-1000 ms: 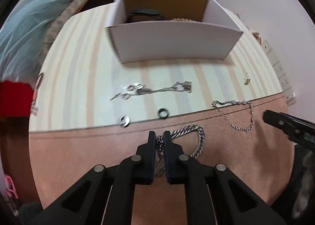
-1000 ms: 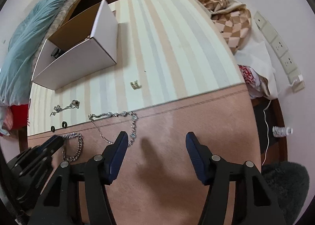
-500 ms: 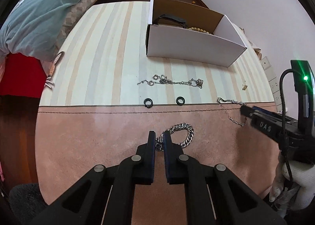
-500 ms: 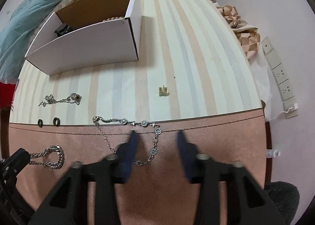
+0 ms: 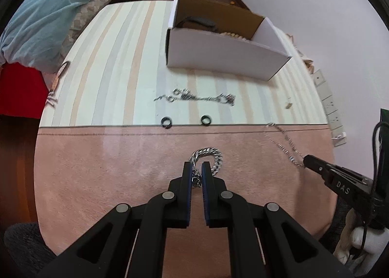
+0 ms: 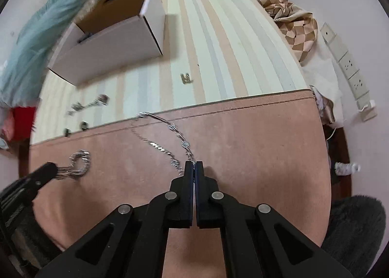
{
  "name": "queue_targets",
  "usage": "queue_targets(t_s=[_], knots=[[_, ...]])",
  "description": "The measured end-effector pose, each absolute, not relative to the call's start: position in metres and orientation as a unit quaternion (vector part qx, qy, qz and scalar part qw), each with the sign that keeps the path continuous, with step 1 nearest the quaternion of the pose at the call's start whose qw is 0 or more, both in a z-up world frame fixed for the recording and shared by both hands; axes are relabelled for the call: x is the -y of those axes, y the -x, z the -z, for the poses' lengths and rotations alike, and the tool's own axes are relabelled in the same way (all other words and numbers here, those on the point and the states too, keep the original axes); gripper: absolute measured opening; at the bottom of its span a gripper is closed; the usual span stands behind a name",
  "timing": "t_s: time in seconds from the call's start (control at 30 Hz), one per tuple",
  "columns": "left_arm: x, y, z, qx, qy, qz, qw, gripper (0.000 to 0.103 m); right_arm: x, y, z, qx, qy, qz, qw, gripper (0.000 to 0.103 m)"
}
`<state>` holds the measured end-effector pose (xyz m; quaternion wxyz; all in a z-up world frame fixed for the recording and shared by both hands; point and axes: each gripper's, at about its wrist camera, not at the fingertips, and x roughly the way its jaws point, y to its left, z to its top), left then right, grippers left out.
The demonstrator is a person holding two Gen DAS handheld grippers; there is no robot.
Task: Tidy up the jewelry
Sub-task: 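Lower the thick chain into the box with the left tool while the right tool releases the thin chain there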
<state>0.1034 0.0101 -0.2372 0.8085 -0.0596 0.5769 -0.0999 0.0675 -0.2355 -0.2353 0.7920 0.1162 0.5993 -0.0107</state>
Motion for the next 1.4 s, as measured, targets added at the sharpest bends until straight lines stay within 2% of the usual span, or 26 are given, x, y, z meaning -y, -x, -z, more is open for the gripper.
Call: queue_targets(t_s=[0.4, 0.77, 0.93, 1.2, 1.27, 1.3, 1.37, 1.4], knots=[[-0.019, -0.136, 0.149, -0.528, 0.094, 0.15, 0.831, 0.005, 0.204, -0.098, 0.126, -0.53, -0.114, -0.088, 0.835, 0.001], [-0.012, -0.204, 0.068, -0.464, 0.065, 0.182, 0.865, 0.005, 0.193, -0.184, 0.053, -0.482, -0.089, -0.129, 0.862, 0.0], [-0.009, -0.245, 0.083, -0.486, 0.06, 0.186, 0.852, 0.005, 0.194, -0.231, 0.06, -0.501, -0.083, -0.123, 0.852, 0.0], [-0.007, -0.285, 0.145, -0.561, 0.066, 0.162, 0.809, 0.007, 0.198, -0.291, 0.112, -0.555, -0.087, -0.116, 0.819, 0.0], [-0.006, -0.29, 0.159, -0.579, 0.065, 0.15, 0.799, 0.01, 0.197, -0.298, 0.123, -0.564, -0.087, -0.115, 0.813, 0.0], [-0.005, -0.291, 0.163, -0.583, 0.06, 0.141, 0.798, 0.015, 0.197, -0.302, 0.127, -0.567, -0.087, -0.115, 0.811, 0.0], [-0.007, -0.293, 0.167, -0.581, 0.052, 0.128, 0.802, 0.035, 0.196, -0.307, 0.133, -0.574, -0.083, -0.115, 0.806, 0.0], [-0.009, -0.294, 0.169, -0.579, 0.05, 0.119, 0.805, 0.064, 0.195, -0.309, 0.137, -0.579, -0.082, -0.115, 0.803, 0.0]])
